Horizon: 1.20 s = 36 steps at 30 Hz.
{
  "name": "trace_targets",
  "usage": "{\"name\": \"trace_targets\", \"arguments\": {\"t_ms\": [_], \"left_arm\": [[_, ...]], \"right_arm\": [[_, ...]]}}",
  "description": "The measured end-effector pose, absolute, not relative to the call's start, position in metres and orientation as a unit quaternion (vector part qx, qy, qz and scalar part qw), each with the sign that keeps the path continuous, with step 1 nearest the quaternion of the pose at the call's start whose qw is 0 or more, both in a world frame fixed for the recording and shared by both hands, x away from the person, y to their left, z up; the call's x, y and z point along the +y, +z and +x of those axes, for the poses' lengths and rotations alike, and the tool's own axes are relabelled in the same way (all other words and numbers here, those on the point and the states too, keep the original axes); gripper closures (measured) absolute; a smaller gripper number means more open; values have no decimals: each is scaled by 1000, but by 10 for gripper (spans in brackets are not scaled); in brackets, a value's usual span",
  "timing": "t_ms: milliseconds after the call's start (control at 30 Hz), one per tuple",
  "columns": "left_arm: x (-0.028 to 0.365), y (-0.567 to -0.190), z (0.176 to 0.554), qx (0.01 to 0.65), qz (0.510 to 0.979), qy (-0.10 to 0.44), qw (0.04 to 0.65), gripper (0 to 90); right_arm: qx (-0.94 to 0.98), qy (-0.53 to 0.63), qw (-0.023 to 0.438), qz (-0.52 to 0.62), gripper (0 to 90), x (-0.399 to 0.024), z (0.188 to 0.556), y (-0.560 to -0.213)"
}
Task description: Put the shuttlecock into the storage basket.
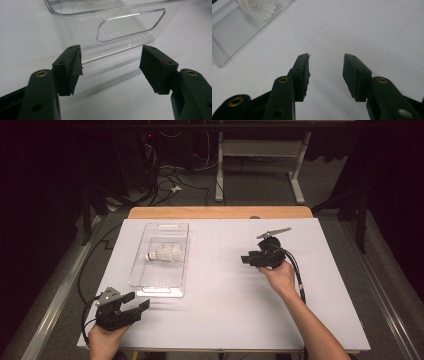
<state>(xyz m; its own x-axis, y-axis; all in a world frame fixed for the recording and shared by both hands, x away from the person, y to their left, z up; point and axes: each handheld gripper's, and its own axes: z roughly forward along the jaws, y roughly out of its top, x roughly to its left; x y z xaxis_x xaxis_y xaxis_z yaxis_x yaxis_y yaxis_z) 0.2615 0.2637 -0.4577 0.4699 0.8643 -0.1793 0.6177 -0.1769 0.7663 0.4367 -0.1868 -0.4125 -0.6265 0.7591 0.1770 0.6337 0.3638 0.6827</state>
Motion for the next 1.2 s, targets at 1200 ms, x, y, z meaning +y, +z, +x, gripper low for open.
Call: {"name": "trace_targets", "arguments": {"t_ms": [1200], "left_arm": [[265,-458,262,494,751,149,412,351]], "right_arm": [[804,373,89,454,567,-227,425,-421]]}}
